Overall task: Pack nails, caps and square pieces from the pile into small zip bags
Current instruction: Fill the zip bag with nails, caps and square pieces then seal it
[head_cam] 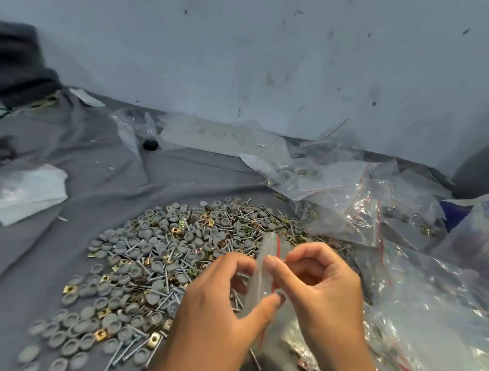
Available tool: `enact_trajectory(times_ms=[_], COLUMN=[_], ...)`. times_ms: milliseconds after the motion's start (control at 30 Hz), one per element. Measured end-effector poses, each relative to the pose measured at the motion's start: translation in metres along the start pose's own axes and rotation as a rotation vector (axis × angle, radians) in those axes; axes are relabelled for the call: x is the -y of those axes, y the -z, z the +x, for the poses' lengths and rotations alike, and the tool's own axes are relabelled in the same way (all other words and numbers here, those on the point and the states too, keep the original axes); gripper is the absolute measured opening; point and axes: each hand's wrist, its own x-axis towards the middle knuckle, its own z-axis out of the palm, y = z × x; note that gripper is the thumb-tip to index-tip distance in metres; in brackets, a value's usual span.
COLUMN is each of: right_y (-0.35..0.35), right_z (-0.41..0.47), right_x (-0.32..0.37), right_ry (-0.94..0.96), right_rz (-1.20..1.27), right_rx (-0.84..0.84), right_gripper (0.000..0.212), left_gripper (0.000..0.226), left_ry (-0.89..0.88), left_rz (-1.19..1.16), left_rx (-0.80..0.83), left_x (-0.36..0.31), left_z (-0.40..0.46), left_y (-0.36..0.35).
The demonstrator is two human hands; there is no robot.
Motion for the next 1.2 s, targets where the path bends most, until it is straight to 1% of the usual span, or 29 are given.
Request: enact_trajectory(times_ms=[67,133,167,233,300,367,400,467,533,600,667,733,833,867,900,933,967,1000,1033,1067,1133,1200], right_y=[-0.002,-0.002,-0.001,0.001,0.003,0.006,0.007,0.010,0.012,0.013,0.011,0.009,0.002,-0.004,-0.011,-0.021,-0.032,-0.044,-0.056,-0.068,-0.088,-0.102], right_z=[-0.003,-0.006,-0.007,-0.007,-0.007,-0.006,-0.006,-0.007,-0.009,-0.013,-0.017,-0.018,-0.014,-0.009,-0.001,0.008,0.018,0.030,0.042,0.054,0.073,0.086], right_x=[-0.008,-0.012,-0.014,-0.016,-0.016,-0.017,-0.017,-0.018,-0.017,-0.017,-0.018,-0.021,-0.026,-0.027,-0.028,-0.030,-0.033,-0.036,-0.040,-0.044,-0.049,-0.055], right_ry=[0.010,0.010,0.001,-0.027,-0.057,-0.091,-0.104,-0.114,-0.076,0.034,0.164,0.218,0.195,0.174,0.153,0.144,0.153,0.175,0.201,0.215,0.197,0.183], right_rz=[-0.042,-0.050,-0.040,-0.002,0.077,0.141,0.158,0.156,0.073,-0.126,-0.323,-0.408,-0.489,-0.535,-0.594,-0.664,-0.738,-0.797,-0.834,-0.859,-0.940,-1.089], right_rx=[-0.023,-0.025,-0.022,-0.011,0.002,0.016,0.028,0.058,0.077,0.082,0.095,0.139,0.274,0.324,0.377,0.424,0.456,0.471,0.472,0.471,0.511,0.625], right_gripper=[0.036,0.036,0.035,0.033,0.030,0.031,0.032,0.032,0.032,0.032,0.025,0.019,0.015,0.014,0.012,0.009,0.007,0.008,0.015,0.022,0.030,0.034], left_gripper=[0.030,0.027,0.025,0.021,0.017,0.020,0.022,0.019,0.014,0.021,0.026,0.025,0.023,0.024,0.025,0.025,0.026,0.028,0.030,0.032,0.034,0.038], left_ry=[-0.033,-0.092,-0.105,-0.061,0.033,0.128,0.153,0.153,0.100,0.043,0.000,-0.039,-0.032,-0.034,-0.044,-0.055,-0.054,-0.033,0.001,0.035,0.068,0.072], left_rz=[0.066,0.143,0.146,0.055,-0.118,-0.251,-0.259,-0.175,-0.026,0.048,0.112,0.200,0.229,0.239,0.278,0.354,0.446,0.514,0.549,0.556,0.536,0.524], left_rx=[-0.022,-0.004,0.011,0.056,0.126,0.187,0.187,0.106,-0.038,-0.159,-0.258,-0.389,-0.607,-0.650,-0.660,-0.631,-0.568,-0.486,-0.403,-0.332,-0.240,-0.194], left_x=[0.005,0.007,0.008,0.010,0.011,0.009,0.009,0.010,0.011,0.011,0.014,0.019,0.029,0.032,0.035,0.038,0.041,0.043,0.044,0.045,0.046,0.048], left_z=[0.003,0.004,0.004,0.004,0.005,0.006,0.007,0.007,0.009,0.012,0.017,0.025,0.036,0.037,0.039,0.039,0.039,0.039,0.039,0.038,0.036,0.035], left_y=[0.004,0.006,0.006,0.006,0.005,0.004,0.004,0.004,0.009,0.018,0.031,0.048,0.080,0.089,0.095,0.098,0.098,0.096,0.093,0.089,0.081,0.074])
